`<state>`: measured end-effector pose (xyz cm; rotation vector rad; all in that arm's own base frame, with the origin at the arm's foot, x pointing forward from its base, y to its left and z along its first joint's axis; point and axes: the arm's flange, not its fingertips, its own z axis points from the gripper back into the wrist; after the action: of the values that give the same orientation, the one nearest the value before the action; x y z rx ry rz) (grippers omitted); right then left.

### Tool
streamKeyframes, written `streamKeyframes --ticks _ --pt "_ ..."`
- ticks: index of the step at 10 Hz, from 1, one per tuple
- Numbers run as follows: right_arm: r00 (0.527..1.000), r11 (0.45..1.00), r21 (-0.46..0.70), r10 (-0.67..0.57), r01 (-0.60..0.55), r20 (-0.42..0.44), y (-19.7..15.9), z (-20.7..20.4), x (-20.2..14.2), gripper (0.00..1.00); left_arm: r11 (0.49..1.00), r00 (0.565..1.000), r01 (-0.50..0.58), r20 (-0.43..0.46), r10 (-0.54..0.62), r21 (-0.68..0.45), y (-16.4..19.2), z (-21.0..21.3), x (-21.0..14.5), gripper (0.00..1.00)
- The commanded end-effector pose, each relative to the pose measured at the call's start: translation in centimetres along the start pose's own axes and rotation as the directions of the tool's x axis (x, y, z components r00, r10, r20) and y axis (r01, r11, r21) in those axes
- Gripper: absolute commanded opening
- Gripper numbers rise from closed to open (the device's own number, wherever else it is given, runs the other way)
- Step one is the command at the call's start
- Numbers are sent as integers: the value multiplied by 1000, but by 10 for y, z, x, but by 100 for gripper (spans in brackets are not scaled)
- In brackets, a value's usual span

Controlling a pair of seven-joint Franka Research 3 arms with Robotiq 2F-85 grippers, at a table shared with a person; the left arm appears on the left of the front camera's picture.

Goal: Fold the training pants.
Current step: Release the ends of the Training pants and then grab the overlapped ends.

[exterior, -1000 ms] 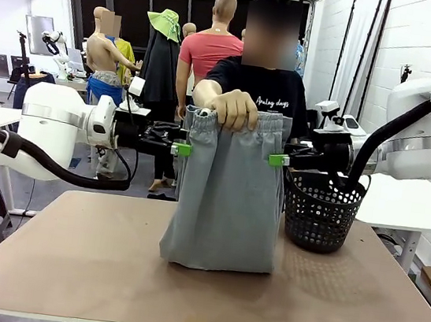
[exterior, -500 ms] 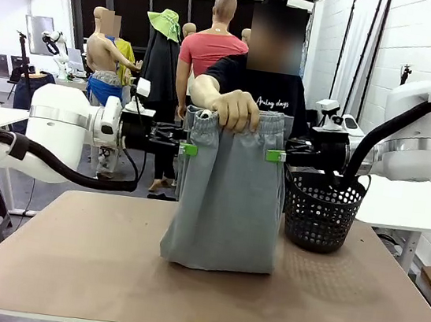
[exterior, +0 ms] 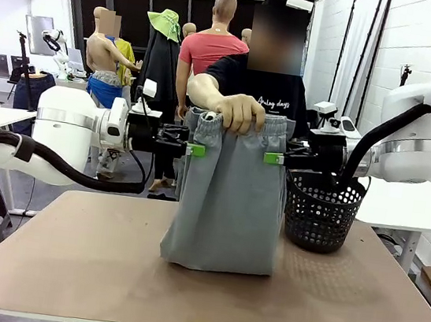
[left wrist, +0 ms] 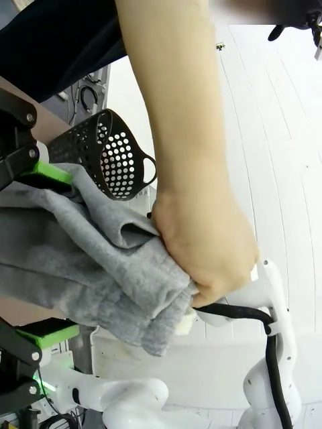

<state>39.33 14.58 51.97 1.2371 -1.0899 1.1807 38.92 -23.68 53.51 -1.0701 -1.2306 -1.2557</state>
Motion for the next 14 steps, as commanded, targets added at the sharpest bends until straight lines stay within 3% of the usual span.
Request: streamKeyframes --ticks 1,5,14 --pt "1000 999 -28 22 -22 18 -13 -10 1 100 998 1000 -24 2 24 -54 0 -5 6 100" --pt "998 1000 7 23 -24 50 -14 -17 5 100 998 998 -62 -5 63 8 6 -19 -4 100" --pt "1000 1000 27 -5 4 30 -19 -37 -5 100 997 998 -69 8 69 -21 8 -48 -7 100"
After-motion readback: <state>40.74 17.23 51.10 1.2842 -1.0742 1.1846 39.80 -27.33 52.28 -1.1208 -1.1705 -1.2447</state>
